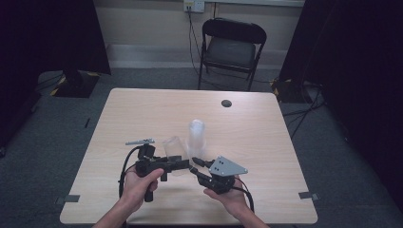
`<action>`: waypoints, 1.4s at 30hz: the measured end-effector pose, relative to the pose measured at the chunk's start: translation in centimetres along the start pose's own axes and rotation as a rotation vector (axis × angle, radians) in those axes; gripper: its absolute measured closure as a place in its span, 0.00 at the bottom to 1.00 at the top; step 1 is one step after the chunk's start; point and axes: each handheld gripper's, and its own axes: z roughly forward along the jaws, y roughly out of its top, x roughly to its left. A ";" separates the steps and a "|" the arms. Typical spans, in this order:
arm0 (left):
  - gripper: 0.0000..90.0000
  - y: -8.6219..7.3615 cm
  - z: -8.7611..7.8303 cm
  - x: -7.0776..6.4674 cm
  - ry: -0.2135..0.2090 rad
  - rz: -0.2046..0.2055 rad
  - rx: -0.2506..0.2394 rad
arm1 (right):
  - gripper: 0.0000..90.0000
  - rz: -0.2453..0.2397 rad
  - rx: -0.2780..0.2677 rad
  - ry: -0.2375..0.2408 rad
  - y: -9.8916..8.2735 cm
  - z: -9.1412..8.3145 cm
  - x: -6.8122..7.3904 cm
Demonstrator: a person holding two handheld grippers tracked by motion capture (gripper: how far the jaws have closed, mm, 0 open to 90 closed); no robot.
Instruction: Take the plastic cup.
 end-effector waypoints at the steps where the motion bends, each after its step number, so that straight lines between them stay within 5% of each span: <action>1: 0.36 0.0 0.0 0.0 -0.005 -0.006 -0.001 | 0.78 0.001 -0.013 -0.002 0.0 0.0 0.0; 25: 0.36 -0.8 1.2 -1.0 -0.142 -0.110 0.008 | 0.83 -0.037 -0.144 -0.051 0.1 -0.3 0.9; 42: 0.25 -0.7 1.6 -0.8 -0.168 -0.069 -0.016 | 0.95 -0.053 -0.181 -0.128 0.1 -1.0 1.2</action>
